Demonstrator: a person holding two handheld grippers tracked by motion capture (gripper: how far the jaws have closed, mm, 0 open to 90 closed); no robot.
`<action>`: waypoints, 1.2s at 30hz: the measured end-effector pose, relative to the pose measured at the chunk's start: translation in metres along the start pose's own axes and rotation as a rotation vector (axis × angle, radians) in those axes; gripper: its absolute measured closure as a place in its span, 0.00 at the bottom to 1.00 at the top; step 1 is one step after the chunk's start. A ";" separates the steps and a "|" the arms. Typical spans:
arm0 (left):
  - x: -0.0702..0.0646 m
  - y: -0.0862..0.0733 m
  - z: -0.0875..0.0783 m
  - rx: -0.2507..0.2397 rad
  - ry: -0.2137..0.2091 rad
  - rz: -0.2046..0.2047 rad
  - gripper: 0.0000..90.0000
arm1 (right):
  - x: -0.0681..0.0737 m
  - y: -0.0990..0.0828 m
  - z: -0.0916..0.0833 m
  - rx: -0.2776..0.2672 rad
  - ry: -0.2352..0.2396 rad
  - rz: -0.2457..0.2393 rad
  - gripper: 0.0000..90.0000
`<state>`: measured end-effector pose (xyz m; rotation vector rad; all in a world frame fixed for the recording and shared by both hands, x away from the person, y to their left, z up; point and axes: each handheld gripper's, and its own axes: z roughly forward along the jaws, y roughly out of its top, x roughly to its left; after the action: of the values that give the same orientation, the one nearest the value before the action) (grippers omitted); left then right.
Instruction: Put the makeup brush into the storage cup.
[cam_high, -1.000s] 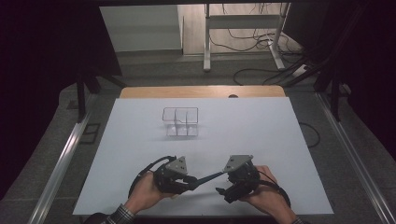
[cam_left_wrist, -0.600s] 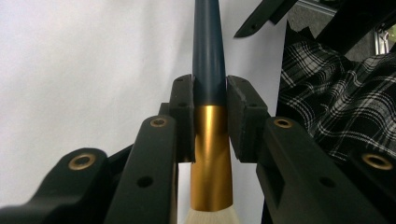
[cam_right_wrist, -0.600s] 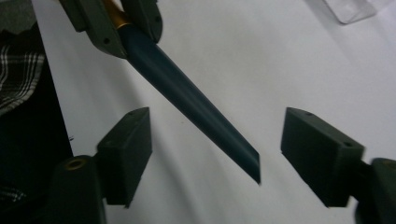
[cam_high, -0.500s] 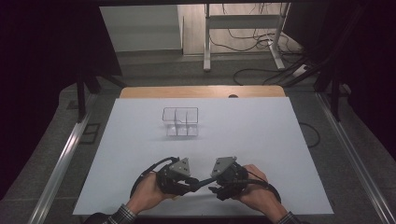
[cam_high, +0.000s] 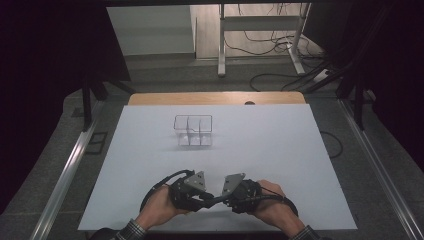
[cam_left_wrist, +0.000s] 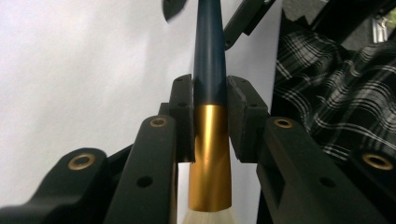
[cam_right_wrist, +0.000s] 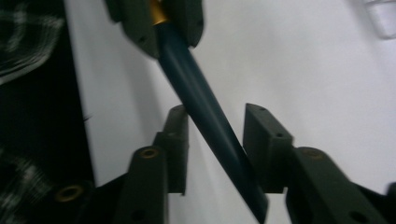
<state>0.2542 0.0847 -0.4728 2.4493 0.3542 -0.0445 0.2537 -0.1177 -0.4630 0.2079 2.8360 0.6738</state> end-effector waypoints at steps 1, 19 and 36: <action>-0.001 0.000 -0.002 -0.030 0.029 -0.007 0.79 | 0.001 -0.001 -0.001 0.013 0.025 -0.025 0.81; 0.010 -0.010 -0.021 -0.164 0.197 -0.112 0.11 | -0.006 -0.015 -0.008 -0.056 0.049 0.086 0.87; 0.024 -0.033 -0.030 -0.211 0.259 -0.208 0.01 | -0.016 -0.028 -0.015 -0.073 -0.004 0.181 0.87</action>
<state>0.2673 0.1337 -0.4724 2.2036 0.6905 0.2130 0.2630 -0.1517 -0.4601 0.4577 2.8061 0.8102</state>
